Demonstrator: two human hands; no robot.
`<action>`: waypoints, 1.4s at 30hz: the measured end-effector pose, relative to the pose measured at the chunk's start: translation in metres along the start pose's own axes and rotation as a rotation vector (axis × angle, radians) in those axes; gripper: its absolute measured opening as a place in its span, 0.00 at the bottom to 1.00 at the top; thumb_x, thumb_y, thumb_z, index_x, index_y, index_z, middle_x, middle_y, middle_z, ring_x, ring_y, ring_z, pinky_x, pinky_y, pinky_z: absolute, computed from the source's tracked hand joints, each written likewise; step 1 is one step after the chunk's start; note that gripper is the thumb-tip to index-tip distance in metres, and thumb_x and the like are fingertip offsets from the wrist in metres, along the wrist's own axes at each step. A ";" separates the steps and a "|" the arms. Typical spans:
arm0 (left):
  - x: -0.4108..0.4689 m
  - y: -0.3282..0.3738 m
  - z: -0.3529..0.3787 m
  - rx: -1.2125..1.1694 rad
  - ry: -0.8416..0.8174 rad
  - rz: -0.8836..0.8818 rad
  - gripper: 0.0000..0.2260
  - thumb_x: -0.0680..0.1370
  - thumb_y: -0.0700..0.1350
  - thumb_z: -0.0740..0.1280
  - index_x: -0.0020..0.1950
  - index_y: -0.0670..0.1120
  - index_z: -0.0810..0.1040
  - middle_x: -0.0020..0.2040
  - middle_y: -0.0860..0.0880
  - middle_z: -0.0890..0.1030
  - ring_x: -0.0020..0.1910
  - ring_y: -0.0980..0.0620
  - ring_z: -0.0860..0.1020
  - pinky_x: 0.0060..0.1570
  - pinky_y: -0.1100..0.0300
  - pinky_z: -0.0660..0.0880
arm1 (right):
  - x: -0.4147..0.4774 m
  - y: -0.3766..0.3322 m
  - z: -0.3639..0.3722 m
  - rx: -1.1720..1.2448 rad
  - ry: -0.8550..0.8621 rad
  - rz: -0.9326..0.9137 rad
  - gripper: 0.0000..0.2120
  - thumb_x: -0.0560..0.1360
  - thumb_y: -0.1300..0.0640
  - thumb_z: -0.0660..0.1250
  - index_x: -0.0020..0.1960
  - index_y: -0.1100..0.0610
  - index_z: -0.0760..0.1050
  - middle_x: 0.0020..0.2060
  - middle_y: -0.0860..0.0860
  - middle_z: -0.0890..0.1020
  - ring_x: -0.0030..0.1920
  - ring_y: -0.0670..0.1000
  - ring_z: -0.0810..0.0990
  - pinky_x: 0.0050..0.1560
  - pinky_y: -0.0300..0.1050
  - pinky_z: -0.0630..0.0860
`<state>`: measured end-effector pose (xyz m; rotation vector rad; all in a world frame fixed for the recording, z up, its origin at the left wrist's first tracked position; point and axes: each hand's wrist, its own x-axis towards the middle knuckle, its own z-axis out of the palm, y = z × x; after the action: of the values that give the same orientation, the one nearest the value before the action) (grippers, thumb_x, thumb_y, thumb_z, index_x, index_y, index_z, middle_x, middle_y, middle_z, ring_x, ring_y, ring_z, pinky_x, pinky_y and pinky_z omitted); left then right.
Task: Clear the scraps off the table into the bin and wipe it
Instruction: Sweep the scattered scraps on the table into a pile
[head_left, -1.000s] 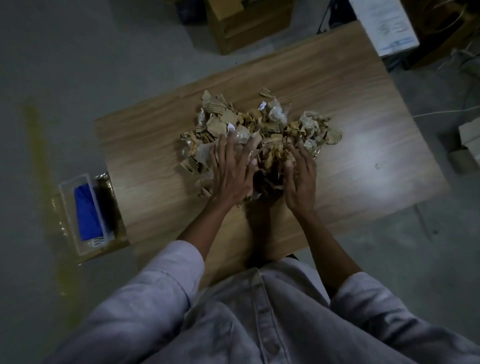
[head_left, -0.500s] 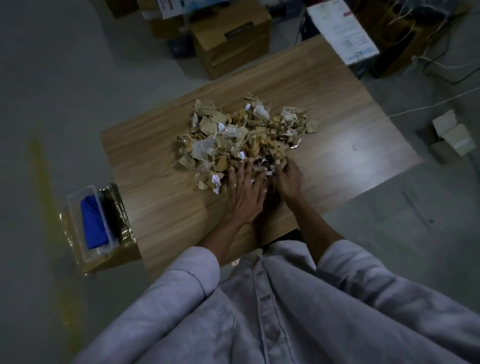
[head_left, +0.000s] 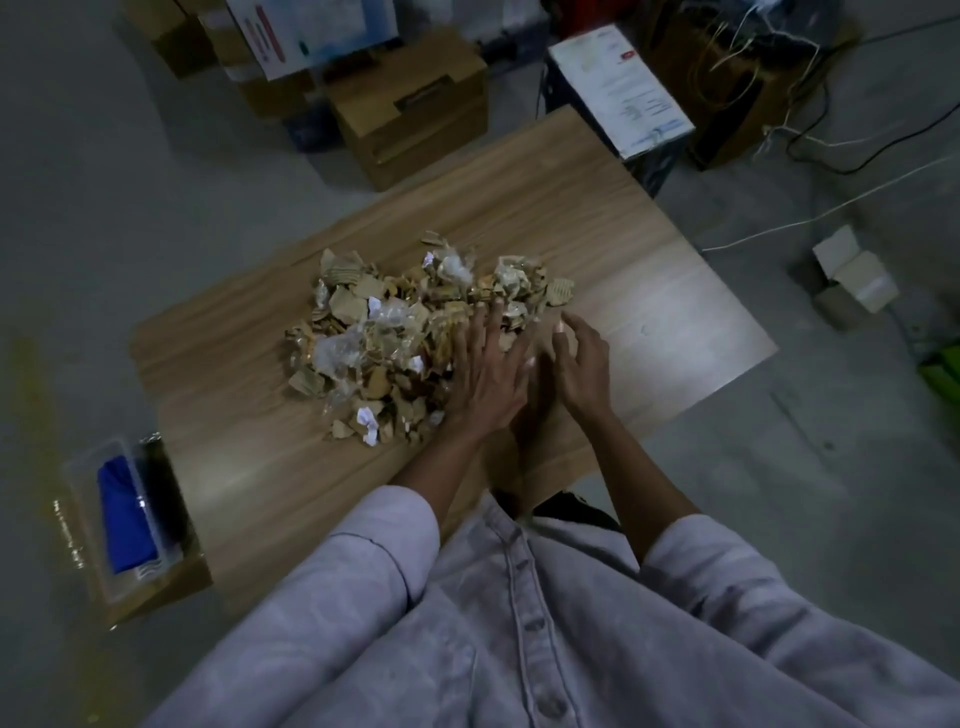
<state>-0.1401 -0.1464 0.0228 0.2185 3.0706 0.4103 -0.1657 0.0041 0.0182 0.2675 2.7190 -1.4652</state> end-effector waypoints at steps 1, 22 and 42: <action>0.012 0.004 0.001 0.006 0.004 -0.036 0.24 0.84 0.56 0.52 0.82 0.57 0.57 0.83 0.41 0.52 0.82 0.38 0.47 0.77 0.35 0.46 | 0.010 0.002 -0.004 -0.009 -0.002 -0.029 0.23 0.85 0.44 0.55 0.73 0.56 0.72 0.70 0.55 0.76 0.71 0.56 0.69 0.70 0.47 0.63; 0.100 0.000 0.033 -0.024 -0.256 -0.484 0.32 0.83 0.53 0.57 0.83 0.52 0.44 0.83 0.45 0.37 0.81 0.39 0.35 0.72 0.27 0.40 | 0.113 0.008 0.047 -0.113 -0.481 -0.408 0.26 0.85 0.47 0.53 0.77 0.62 0.66 0.76 0.60 0.68 0.78 0.57 0.63 0.78 0.55 0.58; 0.042 -0.080 -0.041 -0.432 0.507 -0.497 0.16 0.84 0.41 0.60 0.71 0.39 0.76 0.73 0.46 0.74 0.77 0.53 0.65 0.79 0.54 0.55 | 0.082 -0.102 0.114 -0.244 -0.266 -0.599 0.21 0.85 0.43 0.51 0.63 0.52 0.79 0.66 0.54 0.76 0.66 0.58 0.72 0.65 0.58 0.68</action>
<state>-0.1943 -0.2274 0.0403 -0.7505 3.2003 1.2152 -0.2693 -0.1345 0.0295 -0.7528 2.8264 -1.1163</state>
